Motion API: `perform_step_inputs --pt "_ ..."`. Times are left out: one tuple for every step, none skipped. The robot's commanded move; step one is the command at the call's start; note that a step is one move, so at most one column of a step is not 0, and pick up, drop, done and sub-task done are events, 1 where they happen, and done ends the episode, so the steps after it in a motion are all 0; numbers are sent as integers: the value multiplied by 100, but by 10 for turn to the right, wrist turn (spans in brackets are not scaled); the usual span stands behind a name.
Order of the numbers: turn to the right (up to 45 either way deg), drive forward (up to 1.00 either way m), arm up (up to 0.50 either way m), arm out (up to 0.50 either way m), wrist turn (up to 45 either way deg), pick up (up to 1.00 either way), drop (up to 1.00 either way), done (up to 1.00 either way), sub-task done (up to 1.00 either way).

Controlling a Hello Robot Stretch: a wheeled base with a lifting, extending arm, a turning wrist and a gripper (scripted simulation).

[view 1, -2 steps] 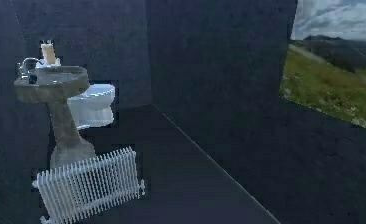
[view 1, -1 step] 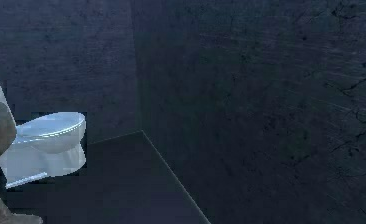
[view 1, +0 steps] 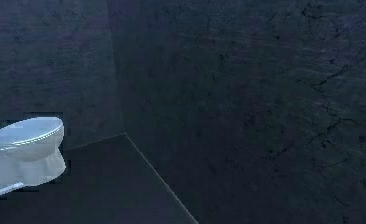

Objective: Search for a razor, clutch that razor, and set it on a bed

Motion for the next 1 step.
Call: perform_step_inputs --pt "0 35 0 0 0 0 0 0 0"
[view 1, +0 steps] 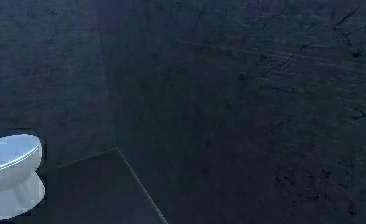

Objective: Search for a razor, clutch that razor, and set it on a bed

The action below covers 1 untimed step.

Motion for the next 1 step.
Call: perform_step_inputs --pt "-270 0 0 0 0 0 0 0 0"
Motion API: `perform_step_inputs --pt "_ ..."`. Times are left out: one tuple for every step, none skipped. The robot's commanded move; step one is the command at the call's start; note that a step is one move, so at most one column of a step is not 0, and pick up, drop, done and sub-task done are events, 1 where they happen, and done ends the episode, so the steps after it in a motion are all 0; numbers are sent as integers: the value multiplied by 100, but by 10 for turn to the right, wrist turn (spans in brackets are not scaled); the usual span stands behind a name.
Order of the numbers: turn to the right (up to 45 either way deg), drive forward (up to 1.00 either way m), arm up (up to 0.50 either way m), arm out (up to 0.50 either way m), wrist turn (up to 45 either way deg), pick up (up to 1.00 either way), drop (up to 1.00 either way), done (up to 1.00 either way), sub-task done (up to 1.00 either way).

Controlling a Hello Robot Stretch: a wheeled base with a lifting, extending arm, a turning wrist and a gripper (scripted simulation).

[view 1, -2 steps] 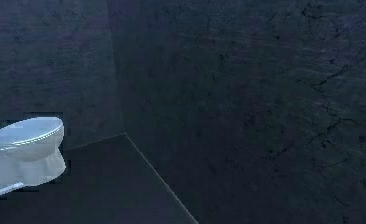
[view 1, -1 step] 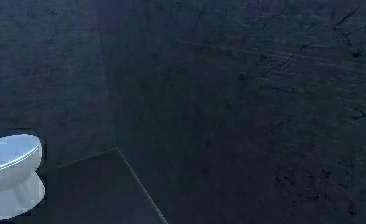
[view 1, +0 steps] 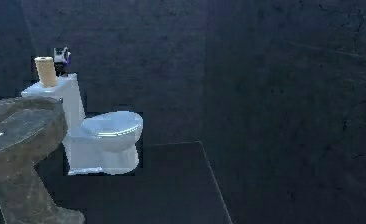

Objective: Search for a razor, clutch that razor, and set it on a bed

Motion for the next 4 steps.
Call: perform_step_inputs --pt "-30 0 0 0 0 0 0 0 0" --pt "0 40 0 0 0 0 0 0 0" --pt "-450 0 0 0 0 0 0 0 0" --pt "0 30 0 0 0 0 0 0 0"
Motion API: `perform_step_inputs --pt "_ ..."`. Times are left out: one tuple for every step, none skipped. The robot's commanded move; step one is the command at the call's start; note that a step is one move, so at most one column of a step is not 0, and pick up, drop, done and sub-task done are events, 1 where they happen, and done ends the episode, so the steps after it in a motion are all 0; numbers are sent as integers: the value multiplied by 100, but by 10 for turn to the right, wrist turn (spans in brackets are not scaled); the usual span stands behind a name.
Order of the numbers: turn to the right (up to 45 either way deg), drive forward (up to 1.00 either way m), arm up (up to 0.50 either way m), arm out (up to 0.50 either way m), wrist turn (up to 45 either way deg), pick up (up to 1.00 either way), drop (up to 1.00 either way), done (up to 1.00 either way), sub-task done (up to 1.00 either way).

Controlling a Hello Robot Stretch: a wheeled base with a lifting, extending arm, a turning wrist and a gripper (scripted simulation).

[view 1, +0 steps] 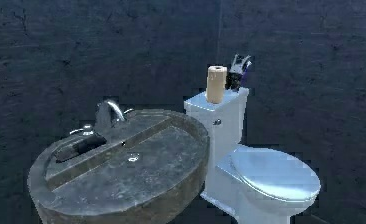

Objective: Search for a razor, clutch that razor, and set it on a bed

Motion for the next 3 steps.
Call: perform_step_inputs --pt "-450 0 0 0 0 0 0 0 0" --pt "-450 0 0 0 0 0 0 0 0" --pt "-240 0 0 0 0 0 0 0 0"
